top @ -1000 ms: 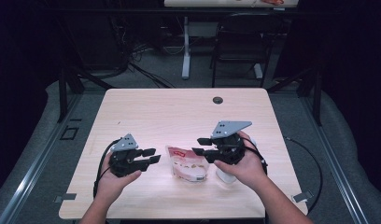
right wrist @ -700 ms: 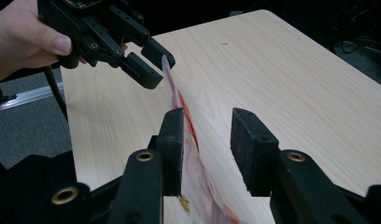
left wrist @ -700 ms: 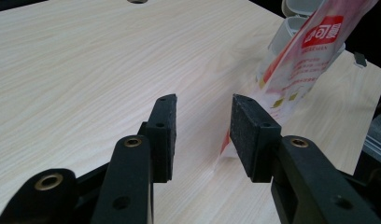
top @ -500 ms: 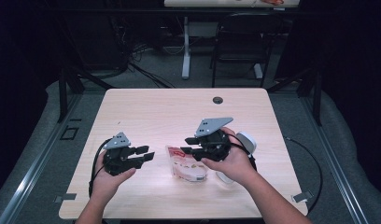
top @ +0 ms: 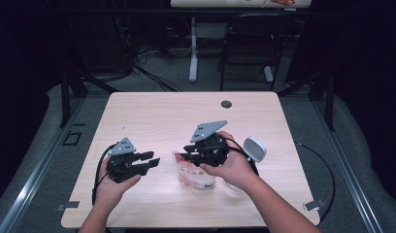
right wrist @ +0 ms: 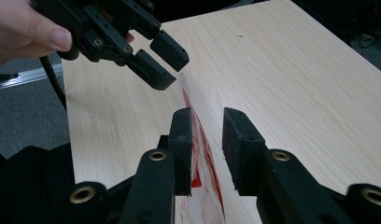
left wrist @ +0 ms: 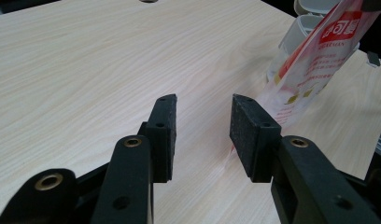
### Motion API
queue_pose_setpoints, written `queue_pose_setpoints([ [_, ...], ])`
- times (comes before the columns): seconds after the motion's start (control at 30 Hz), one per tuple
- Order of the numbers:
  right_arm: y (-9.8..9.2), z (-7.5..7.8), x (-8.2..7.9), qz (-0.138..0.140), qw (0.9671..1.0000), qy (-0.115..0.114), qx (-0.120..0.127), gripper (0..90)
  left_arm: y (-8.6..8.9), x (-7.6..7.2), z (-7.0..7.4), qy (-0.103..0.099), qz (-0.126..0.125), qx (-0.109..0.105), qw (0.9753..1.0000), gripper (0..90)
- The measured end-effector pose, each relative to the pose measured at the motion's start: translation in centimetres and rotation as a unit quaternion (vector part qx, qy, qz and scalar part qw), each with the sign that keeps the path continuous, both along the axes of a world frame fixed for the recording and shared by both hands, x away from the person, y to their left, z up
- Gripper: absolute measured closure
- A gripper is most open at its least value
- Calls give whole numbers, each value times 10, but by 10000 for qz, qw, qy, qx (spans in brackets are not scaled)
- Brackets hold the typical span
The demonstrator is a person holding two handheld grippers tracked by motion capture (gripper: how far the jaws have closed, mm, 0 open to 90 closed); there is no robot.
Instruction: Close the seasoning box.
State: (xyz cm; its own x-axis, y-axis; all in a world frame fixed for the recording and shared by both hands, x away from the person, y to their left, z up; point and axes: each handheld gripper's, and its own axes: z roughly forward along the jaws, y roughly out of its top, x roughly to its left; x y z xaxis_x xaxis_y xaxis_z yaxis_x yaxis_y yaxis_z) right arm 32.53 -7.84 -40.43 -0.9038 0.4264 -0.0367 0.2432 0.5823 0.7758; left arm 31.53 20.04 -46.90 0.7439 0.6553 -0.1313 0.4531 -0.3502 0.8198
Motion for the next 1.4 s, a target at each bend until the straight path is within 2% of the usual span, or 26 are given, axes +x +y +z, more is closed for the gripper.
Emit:
queue_pose_setpoints([
  [0.17,4,-1,1,38,9999,102,-83,758,0,0,0,-2,-2,-1,10000,615],
  [0.2,6,-1,2,41,9998,115,-171,761,1,0,0,-1,0,-5,10000,615],
  [0.57,12,-3,5,100,9991,247,-332,773,0,0,0,5,-4,-30,10000,615],
  [0.83,14,-3,6,111,9986,274,-433,783,0,0,0,10,-15,-30,10000,615],
  [1.03,17,-1,6,182,9975,261,-626,823,-1,0,0,7,-26,-30,10000,615],
  [1.23,17,-1,7,206,9973,311,-637,882,-1,0,0,17,-14,-60,10000,615],
  [1.4,16,-1,7,192,9974,305,-622,894,-3,0,0,27,-62,-41,10000,615],
])
